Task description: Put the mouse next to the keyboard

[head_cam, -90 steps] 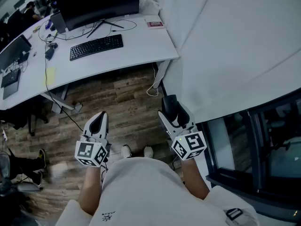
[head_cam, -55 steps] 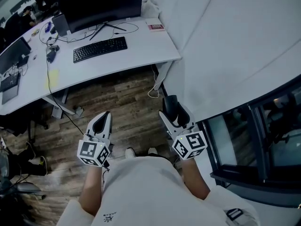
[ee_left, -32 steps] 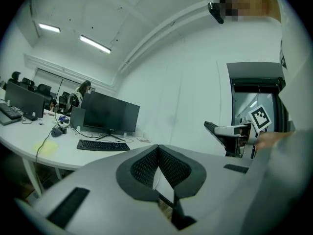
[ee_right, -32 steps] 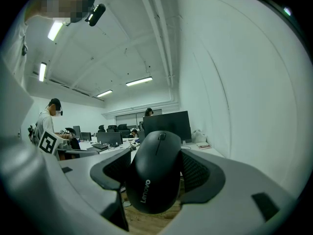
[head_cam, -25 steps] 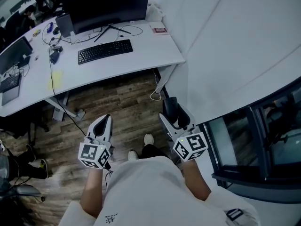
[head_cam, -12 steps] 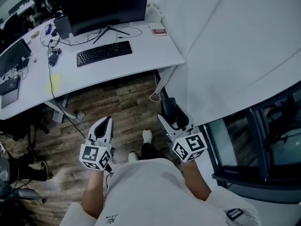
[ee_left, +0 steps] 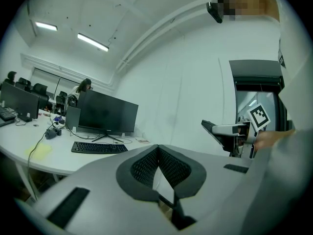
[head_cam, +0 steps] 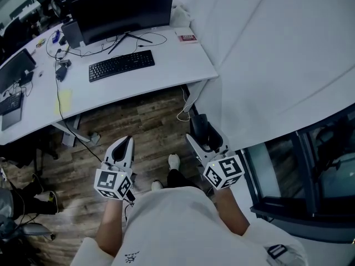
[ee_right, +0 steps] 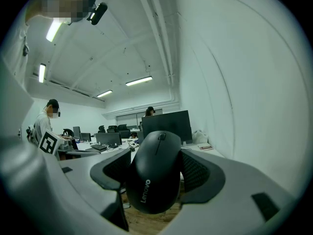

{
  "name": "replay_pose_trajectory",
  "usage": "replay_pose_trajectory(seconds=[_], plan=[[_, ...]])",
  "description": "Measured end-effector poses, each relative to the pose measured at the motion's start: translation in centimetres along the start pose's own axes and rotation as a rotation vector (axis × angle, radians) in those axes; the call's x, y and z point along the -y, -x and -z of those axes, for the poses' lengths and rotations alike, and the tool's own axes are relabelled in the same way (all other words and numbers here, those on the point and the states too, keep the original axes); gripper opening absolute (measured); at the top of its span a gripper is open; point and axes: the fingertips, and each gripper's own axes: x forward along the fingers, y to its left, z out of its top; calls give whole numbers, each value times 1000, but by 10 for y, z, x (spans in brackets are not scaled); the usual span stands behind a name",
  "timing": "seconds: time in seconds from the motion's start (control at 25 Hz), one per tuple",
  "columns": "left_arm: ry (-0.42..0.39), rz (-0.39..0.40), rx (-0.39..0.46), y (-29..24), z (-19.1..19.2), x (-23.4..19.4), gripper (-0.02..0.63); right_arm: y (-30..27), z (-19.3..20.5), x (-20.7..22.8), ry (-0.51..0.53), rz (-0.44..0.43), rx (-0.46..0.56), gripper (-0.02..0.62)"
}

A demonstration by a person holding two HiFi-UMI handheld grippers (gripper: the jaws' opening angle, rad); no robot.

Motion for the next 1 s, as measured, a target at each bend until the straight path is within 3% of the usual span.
replay_pose_trajectory(seconds=[1.0], plan=[[-2,-35,-23,-72,-13,-26,11,-69,-6,48,-16,-48,-23,325]])
